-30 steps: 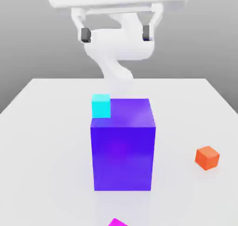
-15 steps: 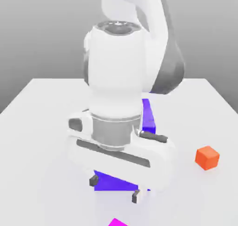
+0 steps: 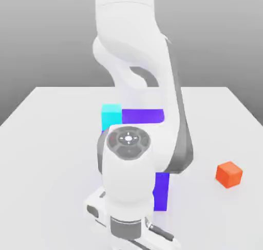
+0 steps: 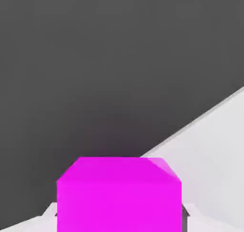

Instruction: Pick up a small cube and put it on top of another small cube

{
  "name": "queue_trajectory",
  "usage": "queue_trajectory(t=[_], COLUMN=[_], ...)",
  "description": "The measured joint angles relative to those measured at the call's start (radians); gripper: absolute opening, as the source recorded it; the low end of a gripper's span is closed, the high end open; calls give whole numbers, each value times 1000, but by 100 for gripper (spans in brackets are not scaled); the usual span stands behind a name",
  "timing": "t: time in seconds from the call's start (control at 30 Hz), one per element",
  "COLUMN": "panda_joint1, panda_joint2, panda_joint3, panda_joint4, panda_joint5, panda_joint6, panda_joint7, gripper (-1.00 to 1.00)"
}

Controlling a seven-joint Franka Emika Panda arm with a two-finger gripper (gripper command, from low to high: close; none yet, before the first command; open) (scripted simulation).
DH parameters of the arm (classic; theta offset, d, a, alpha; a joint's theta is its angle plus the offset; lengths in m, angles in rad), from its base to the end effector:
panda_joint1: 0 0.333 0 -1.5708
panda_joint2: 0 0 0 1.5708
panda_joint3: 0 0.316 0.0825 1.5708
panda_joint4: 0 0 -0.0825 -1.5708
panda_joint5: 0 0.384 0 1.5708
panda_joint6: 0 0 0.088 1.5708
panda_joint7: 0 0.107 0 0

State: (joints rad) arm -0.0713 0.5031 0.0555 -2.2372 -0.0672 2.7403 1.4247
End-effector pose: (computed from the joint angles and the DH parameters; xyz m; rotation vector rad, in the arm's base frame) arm 0.5387 -0.0045 0.1423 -2.4164 2.0056 -0.0013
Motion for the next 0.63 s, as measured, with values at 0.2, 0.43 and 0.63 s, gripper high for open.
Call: queue_trajectory(t=[0.2,0.43,0.63], panda_joint1=[64,253,353], panda_joint2=[-106,-69,49], panda_joint3=[65,187,200], panda_joint4=[28,150,236], panda_joint5=[-16,-94,-160], panda_joint6=[-142,-237,-212], panda_joint7=[-20,-34,-24], gripper=[-100,-100,100])
